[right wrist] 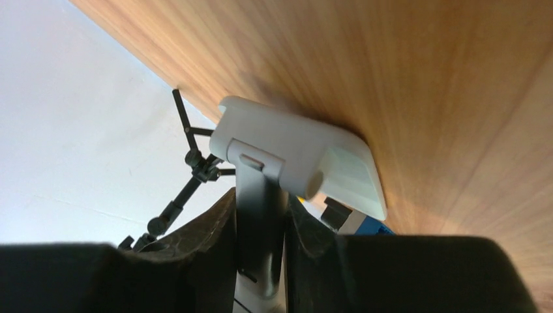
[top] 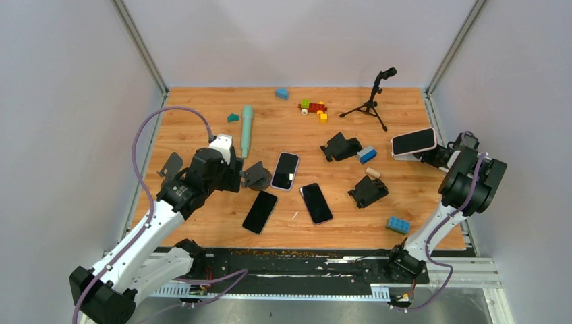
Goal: Remove the phone from the phone stand
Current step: Move the phone stand with the phone to the center of the board.
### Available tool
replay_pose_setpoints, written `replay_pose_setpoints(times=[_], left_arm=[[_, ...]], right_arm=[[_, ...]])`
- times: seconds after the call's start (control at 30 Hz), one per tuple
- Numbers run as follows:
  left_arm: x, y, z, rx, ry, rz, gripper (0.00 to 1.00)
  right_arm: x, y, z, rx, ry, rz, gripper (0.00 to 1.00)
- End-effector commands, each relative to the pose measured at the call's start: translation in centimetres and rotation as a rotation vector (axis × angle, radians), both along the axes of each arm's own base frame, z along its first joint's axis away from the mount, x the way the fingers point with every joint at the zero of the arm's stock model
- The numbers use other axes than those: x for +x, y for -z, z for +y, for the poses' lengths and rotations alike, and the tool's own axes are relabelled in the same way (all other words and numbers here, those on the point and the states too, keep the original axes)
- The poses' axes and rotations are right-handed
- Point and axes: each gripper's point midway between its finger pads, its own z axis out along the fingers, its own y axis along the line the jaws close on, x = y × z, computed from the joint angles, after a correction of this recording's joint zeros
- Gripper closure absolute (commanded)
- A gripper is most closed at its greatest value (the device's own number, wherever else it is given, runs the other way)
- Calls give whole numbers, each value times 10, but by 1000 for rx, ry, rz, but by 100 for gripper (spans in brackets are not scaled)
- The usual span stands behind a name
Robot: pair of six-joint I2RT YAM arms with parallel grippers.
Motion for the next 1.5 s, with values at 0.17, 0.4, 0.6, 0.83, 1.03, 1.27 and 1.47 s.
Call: replay_pose_setpoints(times=[0.17, 0.4, 0.6, 0.83, 1.03, 1.27, 1.47], left_arm=[[1, -3, 1, 9, -2, -14, 5], [2, -2, 2, 12, -6, -11, 5], [2, -1, 1, 13, -4, -7, 5], [1, 0, 1, 14, -3, -3, 5], [1, 0, 1, 14, -1, 1, 5], [2, 1, 0, 13, 1, 2, 5], [1, 0, 0, 13, 1, 2, 5]], right_arm=[[-7, 14, 10, 41, -46, 43, 80], [-6, 20, 16, 38, -79, 58, 80], [-1, 23, 31, 28, -119, 73, 82], [1, 29, 47, 22, -149, 100, 81], [1, 32, 55, 6, -170, 120, 79], [2, 33, 66, -10, -198, 129, 79], [3, 34, 73, -42, -221, 148, 79]])
